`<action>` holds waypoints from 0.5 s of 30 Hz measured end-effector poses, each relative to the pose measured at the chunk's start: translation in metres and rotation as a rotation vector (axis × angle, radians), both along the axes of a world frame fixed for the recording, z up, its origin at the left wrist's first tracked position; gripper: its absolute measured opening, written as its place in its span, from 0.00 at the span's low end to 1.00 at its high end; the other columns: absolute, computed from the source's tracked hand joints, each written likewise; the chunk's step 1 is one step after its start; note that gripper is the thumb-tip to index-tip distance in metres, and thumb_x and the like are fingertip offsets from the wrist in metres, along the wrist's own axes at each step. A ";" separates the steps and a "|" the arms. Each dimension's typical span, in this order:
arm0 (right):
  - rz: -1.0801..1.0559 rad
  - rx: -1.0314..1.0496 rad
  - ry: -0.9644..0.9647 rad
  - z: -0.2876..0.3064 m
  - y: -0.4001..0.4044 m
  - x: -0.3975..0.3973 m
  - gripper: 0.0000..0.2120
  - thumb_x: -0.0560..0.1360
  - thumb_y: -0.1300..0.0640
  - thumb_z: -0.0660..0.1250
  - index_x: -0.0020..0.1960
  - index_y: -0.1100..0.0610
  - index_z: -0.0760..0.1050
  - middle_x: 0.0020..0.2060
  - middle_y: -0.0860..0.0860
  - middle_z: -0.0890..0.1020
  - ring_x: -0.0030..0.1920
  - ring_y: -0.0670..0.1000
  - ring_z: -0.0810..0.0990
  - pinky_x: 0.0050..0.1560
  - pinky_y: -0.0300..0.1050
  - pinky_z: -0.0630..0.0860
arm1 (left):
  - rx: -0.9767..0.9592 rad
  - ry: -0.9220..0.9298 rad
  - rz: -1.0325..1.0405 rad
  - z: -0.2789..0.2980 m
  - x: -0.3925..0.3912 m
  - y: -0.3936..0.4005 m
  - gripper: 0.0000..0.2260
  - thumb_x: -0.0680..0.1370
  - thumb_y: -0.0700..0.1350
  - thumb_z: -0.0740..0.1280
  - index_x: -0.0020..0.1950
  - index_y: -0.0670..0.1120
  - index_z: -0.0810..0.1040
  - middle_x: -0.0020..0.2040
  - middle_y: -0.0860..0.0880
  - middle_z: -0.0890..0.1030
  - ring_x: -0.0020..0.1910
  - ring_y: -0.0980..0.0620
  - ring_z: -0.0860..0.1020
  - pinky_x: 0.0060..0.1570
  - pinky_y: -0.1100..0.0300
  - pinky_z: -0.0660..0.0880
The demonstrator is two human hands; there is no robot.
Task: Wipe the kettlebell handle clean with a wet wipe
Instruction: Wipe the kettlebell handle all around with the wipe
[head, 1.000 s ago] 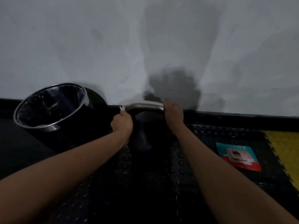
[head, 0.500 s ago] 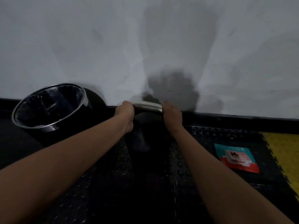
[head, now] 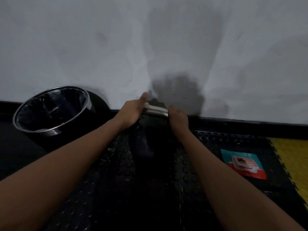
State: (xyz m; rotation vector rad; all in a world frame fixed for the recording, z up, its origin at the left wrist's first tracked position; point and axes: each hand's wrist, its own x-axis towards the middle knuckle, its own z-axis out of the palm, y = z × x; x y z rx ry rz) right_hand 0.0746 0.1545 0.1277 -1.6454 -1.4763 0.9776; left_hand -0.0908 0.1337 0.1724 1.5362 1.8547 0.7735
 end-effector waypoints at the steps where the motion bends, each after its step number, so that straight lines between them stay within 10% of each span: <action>1: 0.001 -0.003 0.004 0.000 0.000 0.000 0.18 0.80 0.51 0.53 0.31 0.50 0.62 0.50 0.65 0.79 0.52 0.62 0.76 0.42 0.44 0.63 | -0.021 0.022 0.016 -0.001 -0.004 0.001 0.30 0.82 0.63 0.46 0.61 0.45 0.79 0.57 0.42 0.79 0.58 0.44 0.75 0.59 0.57 0.65; 8: -0.010 -0.032 0.060 0.005 -0.001 0.002 0.17 0.79 0.50 0.54 0.32 0.53 0.66 0.50 0.65 0.79 0.53 0.64 0.77 0.51 0.51 0.75 | -0.145 -0.135 0.097 -0.006 -0.020 0.009 0.36 0.78 0.69 0.46 0.66 0.44 0.77 0.67 0.43 0.75 0.65 0.43 0.73 0.69 0.53 0.64; 15: -0.015 -0.045 0.144 0.003 0.008 -0.003 0.16 0.79 0.50 0.55 0.33 0.54 0.68 0.49 0.66 0.80 0.52 0.64 0.78 0.48 0.50 0.75 | 0.000 0.337 -0.066 0.008 0.018 0.004 0.29 0.82 0.62 0.45 0.61 0.47 0.79 0.61 0.37 0.79 0.60 0.39 0.76 0.58 0.54 0.69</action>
